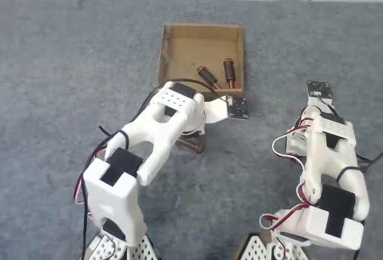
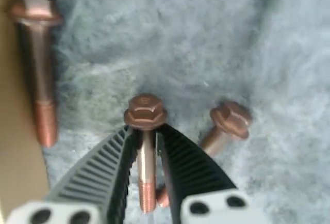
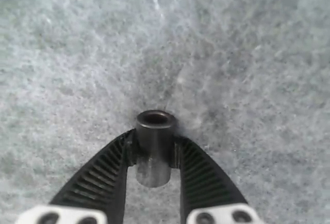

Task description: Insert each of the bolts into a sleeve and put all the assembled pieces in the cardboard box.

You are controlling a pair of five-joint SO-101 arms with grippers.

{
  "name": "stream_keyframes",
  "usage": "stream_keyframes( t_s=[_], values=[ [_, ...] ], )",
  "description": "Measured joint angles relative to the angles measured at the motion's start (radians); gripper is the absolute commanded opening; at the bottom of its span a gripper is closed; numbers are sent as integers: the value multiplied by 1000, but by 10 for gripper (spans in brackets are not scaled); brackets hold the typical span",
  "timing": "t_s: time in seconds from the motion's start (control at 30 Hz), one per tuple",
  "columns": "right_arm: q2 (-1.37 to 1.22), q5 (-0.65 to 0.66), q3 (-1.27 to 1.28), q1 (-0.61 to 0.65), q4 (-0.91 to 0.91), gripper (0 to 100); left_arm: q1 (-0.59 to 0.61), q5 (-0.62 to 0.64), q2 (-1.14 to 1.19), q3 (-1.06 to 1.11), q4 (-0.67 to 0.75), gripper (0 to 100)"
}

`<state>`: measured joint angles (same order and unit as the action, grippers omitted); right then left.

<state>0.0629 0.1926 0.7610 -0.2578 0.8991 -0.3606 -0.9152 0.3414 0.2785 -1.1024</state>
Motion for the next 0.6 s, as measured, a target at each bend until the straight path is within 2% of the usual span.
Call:
stream_keyframes(
  t_s=[0.1,0.37,0.47,0.6],
  values=[
    [0,0,0,0,-3,7,-5,61,0,0,12,12],
    [0,0,0,0,-8,7,-12,94,0,0,15,11],
    [0,0,0,2,-8,7,-41,193,0,0,15,11],
    [0,0,0,2,-8,7,-66,390,0,0,38,11]
  ],
)
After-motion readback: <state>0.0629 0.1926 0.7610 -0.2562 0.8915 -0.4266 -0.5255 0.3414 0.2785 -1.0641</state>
